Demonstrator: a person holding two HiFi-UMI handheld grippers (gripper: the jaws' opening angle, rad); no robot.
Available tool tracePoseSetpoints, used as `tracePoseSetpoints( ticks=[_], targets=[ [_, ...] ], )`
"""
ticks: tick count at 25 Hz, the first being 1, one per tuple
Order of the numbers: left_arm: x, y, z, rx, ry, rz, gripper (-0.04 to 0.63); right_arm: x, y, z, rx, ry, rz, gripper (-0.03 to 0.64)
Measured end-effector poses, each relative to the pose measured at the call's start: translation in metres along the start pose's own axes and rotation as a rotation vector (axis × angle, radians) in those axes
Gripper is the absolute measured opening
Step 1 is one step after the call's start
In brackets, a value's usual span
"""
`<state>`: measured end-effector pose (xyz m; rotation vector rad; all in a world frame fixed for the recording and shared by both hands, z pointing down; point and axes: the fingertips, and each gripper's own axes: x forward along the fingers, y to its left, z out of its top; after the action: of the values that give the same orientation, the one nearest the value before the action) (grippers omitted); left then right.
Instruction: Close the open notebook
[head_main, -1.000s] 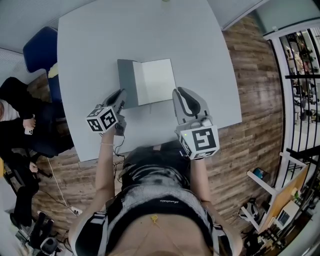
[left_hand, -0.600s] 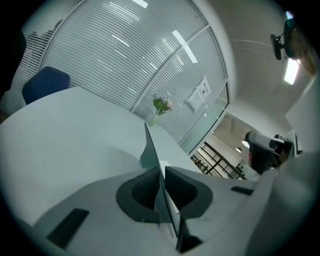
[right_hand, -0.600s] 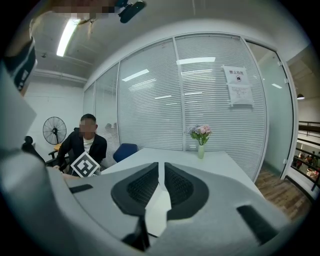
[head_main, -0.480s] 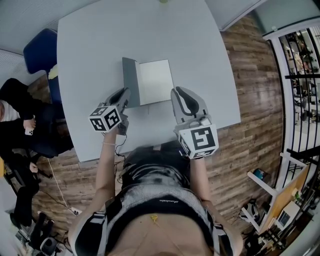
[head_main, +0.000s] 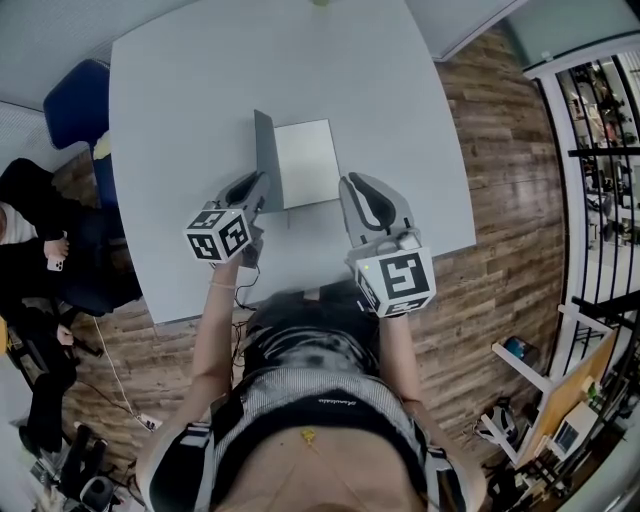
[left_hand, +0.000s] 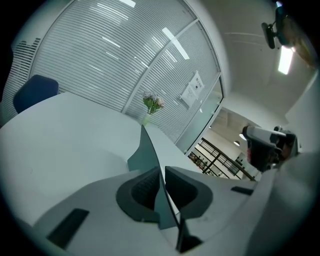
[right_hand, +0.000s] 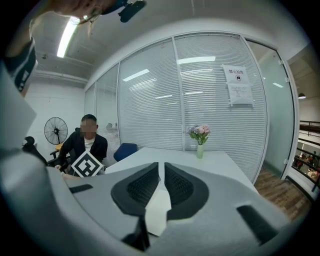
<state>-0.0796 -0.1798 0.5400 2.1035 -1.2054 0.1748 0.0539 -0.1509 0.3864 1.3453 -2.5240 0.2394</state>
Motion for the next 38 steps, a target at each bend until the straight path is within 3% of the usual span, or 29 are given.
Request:
tracePoseSetpoints(
  ticks=[15, 38],
  targets=[
    [0.023, -0.03, -0.003, 0.065, 0.025, 0.008, 0.034, -0.005, -0.018, -0.001, 0.002, 0.004, 0.011, 0.035],
    [0.068, -0.061, -0.027, 0.083, 0.113, 0.015, 0.034, -0.002, -0.031, -0.006, -0.003, 0.017, 0.05, 0.035]
  ],
)
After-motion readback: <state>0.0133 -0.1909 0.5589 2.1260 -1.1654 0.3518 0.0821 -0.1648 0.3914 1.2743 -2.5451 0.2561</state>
